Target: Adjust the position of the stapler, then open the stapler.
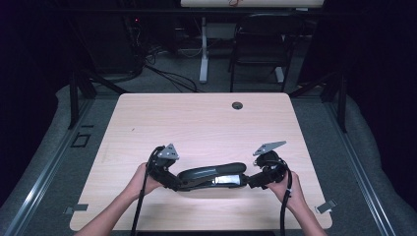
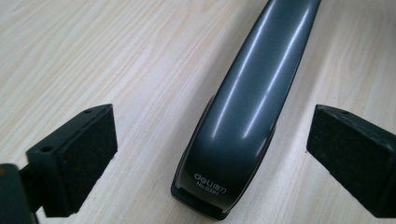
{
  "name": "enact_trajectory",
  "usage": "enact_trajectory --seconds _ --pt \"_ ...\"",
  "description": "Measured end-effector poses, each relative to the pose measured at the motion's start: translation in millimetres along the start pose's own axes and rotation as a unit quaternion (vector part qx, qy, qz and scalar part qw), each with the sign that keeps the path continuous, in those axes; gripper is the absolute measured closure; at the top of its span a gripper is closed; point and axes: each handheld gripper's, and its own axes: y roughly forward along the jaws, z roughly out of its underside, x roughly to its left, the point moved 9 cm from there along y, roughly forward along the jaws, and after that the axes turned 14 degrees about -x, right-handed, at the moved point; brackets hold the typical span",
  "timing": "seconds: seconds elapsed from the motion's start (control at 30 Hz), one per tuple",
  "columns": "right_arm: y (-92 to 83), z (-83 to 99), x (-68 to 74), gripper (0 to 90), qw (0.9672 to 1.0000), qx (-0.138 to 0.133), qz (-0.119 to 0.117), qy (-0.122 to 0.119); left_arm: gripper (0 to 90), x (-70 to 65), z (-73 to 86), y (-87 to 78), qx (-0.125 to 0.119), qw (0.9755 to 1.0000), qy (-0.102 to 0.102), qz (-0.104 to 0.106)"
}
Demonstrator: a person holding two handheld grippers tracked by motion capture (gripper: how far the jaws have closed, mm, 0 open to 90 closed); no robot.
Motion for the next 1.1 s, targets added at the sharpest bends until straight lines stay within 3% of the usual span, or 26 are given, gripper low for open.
enact_trajectory --seconds 0.2,0.37,0.5,0.77,0.87,0.93,1.03,1.1 --pt "-5.7 2.5 0.1 10.1 0.9996 -0.005 0.024 0.01 0.1 -4.2 -6.3 -3.9 -0.013 0.9998 -0.009 -0.01" --pt "-10.1 4.7 -0.5 5.5 0.9992 -0.008 0.033 0.019 0.0 0.5 -8.3 -4.8 -0.017 0.9994 -0.01 -0.028" --pt "-12.6 7.7 -3.0 1.9 0.9988 -0.002 0.04 0.028 0.0 2.4 -10.8 -4.9 -0.025 0.9984 -0.03 -0.04" --pt "-20.4 13.5 -4.9 2.3 0.998 0.002 0.053 0.036 0.0 -7.1 -16.3 -2.1 -0.035 0.9982 -0.022 -0.043" --pt "-20.3 15.2 -5.6 3.7 0.997 0.002 0.067 0.039 0.1 -9.7 -21.7 -4.0 -0.051 0.9966 -0.022 -0.06" --pt "-19.9 15.9 -3.6 4.5 0.996 -0.001 0.07 0.055 0.1 -11.3 -24.5 -4.8 -0.059 0.9957 -0.024 -0.067" --pt "-19.4 16.9 0.1 4.5 0.9951 -0.001 0.08 0.058 0.2 -18.5 -30.9 -4.4 -0.076 0.9944 -0.044 -0.059" --pt "-20.4 16.3 0.8 4.2 0.9944 -0.003 0.091 0.053 0.3 -24.1 -35.1 -4.5 -0.084 0.9938 -0.047 -0.055"
